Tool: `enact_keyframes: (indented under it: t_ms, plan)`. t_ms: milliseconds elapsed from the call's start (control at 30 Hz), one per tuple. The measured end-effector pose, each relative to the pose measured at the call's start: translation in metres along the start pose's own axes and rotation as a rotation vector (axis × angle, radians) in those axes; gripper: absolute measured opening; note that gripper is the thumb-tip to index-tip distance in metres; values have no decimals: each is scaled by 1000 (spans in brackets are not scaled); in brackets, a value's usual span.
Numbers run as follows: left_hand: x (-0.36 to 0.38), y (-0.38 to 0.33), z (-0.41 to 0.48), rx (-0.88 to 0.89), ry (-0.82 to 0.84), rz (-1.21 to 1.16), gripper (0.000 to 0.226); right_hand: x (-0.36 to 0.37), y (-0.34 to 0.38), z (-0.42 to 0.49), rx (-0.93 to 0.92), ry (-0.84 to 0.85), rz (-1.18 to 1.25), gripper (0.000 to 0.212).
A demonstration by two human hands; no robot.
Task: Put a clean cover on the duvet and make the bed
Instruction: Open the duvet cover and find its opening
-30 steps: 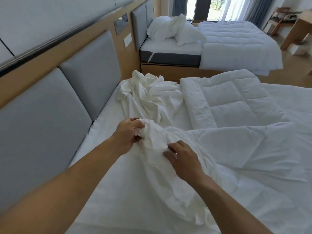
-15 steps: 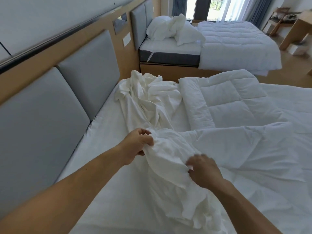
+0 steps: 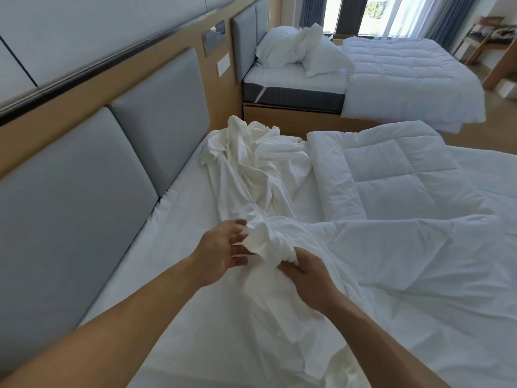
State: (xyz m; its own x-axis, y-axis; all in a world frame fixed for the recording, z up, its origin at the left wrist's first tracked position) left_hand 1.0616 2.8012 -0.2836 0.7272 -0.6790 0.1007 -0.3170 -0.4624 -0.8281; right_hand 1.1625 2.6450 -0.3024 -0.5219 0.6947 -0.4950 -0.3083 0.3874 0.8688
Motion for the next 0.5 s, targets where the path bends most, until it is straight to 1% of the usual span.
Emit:
enact_keyframes:
  t_ms: [33,67,100,133,167,233,267,300,367,400,433,467,500]
  plan:
    - [-11,5,7,57,-104,140,30,-4,-2,1,52,-33,78,16]
    - [-14,12,11,115,-140,303,37,-7,-2,1,99,-58,157,15]
    - [-9,19,10,162,-97,427,46,-10,-1,2,131,-69,226,14]
    - [1,26,6,188,-21,497,51,-11,2,3,154,-63,269,14]
    - [10,31,3,207,34,528,50,-10,3,3,163,-51,289,15]
    - [24,29,-3,292,35,554,37,-10,6,4,164,-42,267,14]
    - [30,22,-7,339,27,529,31,-11,6,3,167,-47,255,12]
    - [35,14,-10,370,24,460,27,-13,7,2,168,-49,253,12]
    - [41,-10,-18,426,50,228,23,-18,12,-1,147,-42,272,23]
    - [43,-23,-22,458,74,150,24,-20,15,-3,128,-33,275,29]
    - [45,-34,-23,487,100,144,30,-21,15,-4,127,-23,270,32]
    - [48,-37,-20,502,133,207,39,-19,15,-6,144,-17,285,30]
    - [51,-36,-16,507,153,319,47,-17,15,-6,162,-14,286,27]
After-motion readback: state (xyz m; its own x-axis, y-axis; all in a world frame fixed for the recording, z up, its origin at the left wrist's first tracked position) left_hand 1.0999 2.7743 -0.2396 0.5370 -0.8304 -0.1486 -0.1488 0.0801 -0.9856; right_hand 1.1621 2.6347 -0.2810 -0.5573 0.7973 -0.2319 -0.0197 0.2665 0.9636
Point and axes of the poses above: each hand's wrist, its own z-axis towards the middle knuckle, its own x-axis out of the palm, y = z × x, the point moved 7 cm from there along z, towards the middle knuckle, and after that the axes turned 12 degrees about -y, right-handed, at the moved point
